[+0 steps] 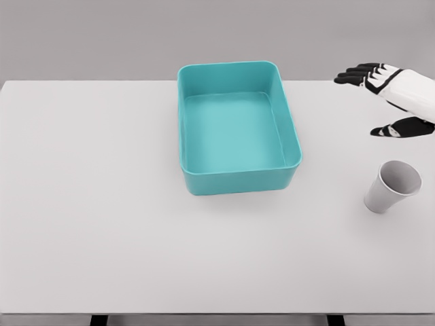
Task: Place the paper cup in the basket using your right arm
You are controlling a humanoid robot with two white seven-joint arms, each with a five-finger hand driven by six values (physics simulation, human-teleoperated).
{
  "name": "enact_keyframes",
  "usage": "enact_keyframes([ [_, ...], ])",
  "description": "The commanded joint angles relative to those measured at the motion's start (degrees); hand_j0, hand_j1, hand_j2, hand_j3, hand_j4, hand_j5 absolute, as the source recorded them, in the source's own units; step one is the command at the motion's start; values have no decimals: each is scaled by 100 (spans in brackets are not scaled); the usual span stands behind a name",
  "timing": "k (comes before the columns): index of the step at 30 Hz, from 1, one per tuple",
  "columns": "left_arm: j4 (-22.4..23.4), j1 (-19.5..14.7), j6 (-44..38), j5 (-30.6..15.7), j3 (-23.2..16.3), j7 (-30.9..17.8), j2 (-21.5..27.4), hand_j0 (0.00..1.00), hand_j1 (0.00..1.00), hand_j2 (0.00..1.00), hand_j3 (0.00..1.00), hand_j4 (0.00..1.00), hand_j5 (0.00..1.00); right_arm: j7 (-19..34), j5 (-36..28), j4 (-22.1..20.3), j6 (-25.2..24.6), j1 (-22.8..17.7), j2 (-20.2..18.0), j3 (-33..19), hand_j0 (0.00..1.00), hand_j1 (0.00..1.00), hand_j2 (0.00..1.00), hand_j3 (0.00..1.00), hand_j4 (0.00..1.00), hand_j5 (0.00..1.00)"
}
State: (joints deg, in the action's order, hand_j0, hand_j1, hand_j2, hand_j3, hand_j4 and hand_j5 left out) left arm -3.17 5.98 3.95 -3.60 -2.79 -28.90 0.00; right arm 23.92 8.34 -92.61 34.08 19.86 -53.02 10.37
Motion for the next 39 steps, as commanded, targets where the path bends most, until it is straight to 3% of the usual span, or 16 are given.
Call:
enact_keyframes([
  [1,1,0,1,0,-2,-2,0,100,100,100,100,100,100,-10,-17,6,72,0,-50,-9,100,100,100,100,100,100],
  [3,1,0,1,0,-2,-2,0,100,100,100,100,100,100,-10,-34,14,92,18,-59,-44,100,100,100,100,100,100],
  [7,1,0,1,0,-2,-2,0,100,100,100,100,100,100,-46,-437,533,92,-114,-480,-53,100,100,100,100,100,100],
  [10,1,0,1,0,-2,-2,0,100,100,100,100,100,100,-46,-3056,858,92,-896,-1324,0,99,99,99,99,99,99],
  [11,1,0,1,0,-2,-2,0,100,100,100,100,100,100,-46,-3654,867,92,-1133,-1439,8,100,100,100,100,100,100],
  [14,1,0,1,0,-2,-2,0,100,100,100,100,100,100,-46,-4490,946,92,-1626,-1491,0,100,100,100,100,100,100],
  [17,1,0,1,0,-2,-2,0,100,100,100,100,100,100,-46,-4974,964,92,-1819,-1632,0,100,100,100,100,100,100],
  [20,1,0,1,0,-2,-2,0,100,100,100,100,100,100,-46,-5246,972,92,-2469,-1641,8,100,100,100,100,100,100],
  [23,1,0,1,0,-2,-2,0,100,100,100,100,100,100,-46,-5237,1008,92,-2803,-1641,0,100,100,100,100,100,100],
  [30,1,0,1,0,-2,-2,0,100,100,100,100,100,100,-46,-5150,1324,92,-3015,-1562,26,100,100,100,100,100,100],
  [39,1,0,1,0,-2,-2,0,100,100,100,100,100,100,-37,-4930,1825,92,-3006,-1202,325,100,100,100,100,100,100],
])
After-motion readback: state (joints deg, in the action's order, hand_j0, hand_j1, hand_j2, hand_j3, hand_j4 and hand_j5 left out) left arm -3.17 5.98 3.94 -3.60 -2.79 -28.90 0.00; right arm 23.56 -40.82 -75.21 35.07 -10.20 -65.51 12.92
